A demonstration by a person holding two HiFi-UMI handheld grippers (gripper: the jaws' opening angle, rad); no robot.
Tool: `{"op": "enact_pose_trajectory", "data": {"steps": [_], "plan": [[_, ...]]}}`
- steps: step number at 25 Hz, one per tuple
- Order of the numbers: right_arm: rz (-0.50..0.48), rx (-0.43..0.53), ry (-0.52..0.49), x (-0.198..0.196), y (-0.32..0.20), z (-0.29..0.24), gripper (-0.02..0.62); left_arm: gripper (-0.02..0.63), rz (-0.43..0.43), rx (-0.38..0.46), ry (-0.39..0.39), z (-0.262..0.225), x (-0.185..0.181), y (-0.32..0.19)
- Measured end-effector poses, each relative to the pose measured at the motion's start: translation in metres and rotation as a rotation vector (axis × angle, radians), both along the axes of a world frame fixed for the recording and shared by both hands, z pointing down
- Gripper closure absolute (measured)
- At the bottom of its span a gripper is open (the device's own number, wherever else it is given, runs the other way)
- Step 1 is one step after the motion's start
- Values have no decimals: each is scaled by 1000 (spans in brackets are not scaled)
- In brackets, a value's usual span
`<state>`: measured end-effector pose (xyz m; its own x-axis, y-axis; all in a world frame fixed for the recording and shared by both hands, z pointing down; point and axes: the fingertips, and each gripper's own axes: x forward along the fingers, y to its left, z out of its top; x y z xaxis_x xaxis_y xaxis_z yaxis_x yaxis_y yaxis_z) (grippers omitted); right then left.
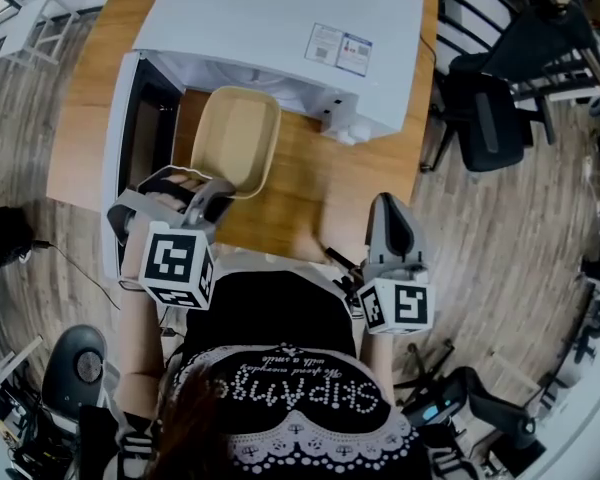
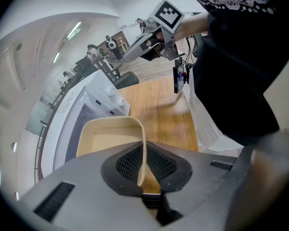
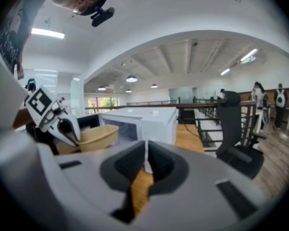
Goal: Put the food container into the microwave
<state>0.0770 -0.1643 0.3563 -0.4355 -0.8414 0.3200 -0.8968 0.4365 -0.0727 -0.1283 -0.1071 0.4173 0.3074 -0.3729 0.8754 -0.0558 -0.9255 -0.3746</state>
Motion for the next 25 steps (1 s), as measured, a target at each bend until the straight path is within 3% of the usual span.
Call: {"op": "enact_pose_trajectory", "data": {"steps": [12, 25], "plan": [[60, -5, -25, 16, -2, 5, 555, 565, -7, 12, 34, 13, -4, -76], [141, -32, -17, 27, 3, 17, 555, 565, -67, 93, 73, 41, -8, -160]]}}
